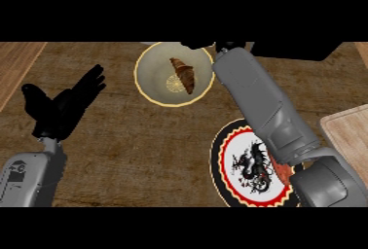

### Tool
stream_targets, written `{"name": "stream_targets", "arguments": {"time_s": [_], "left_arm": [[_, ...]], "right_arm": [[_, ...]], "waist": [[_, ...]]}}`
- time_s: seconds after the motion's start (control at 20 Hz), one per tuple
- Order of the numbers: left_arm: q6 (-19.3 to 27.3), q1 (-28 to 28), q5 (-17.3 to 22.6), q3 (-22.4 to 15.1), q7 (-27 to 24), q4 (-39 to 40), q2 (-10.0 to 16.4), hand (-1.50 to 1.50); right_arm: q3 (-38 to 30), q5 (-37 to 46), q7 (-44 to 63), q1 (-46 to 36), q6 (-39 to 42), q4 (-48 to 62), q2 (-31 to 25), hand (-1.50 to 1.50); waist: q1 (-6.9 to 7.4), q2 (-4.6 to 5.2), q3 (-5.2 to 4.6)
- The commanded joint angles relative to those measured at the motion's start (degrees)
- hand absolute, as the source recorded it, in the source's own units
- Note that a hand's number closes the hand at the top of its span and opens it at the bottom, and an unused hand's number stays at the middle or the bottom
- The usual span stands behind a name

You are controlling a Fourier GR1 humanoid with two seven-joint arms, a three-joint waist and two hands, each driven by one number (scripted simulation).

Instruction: Pick the croissant from the plate and place it in the bowl

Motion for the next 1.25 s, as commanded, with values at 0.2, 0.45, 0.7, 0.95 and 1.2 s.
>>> {"name": "stream_targets", "arguments": {"time_s": [0.2,0.45,0.7,0.95,1.2], "left_arm": [[2.3,2.7,-1.4,2.0,-0.4,1.7,0.2,0.00],[0.1,6.2,1.7,5.7,-0.3,-0.4,2.9,0.00],[0.4,6.1,1.1,5.4,0.6,-0.2,3.0,0.00],[1.1,8.2,1.8,5.6,1.1,-2.9,2.0,0.00],[0.1,11.9,1.2,6.1,-2.2,-1.6,2.3,0.00]], "right_arm": [[0.9,0.5,-8.7,5.5,4.8,-3.3,-4.0,-1.50],[3.2,-1.2,-12.1,11.7,12.3,-16.4,-3.8,-1.50],[5.7,-4.9,-12.2,19.7,18.5,-32.7,-1.0,-1.50],[8.6,-10.9,-12.4,30.8,24.8,-48.4,1.6,-1.50],[15.5,-10.3,-11.0,46.4,27.9,-65.3,0.3,1.50]], "waist": [[-5.30,-1.98,0.05],[-7.21,-2.98,0.05],[-9.40,-3.65,0.09],[-9.73,-4.00,0.12],[-11.17,-4.22,0.02]]}}
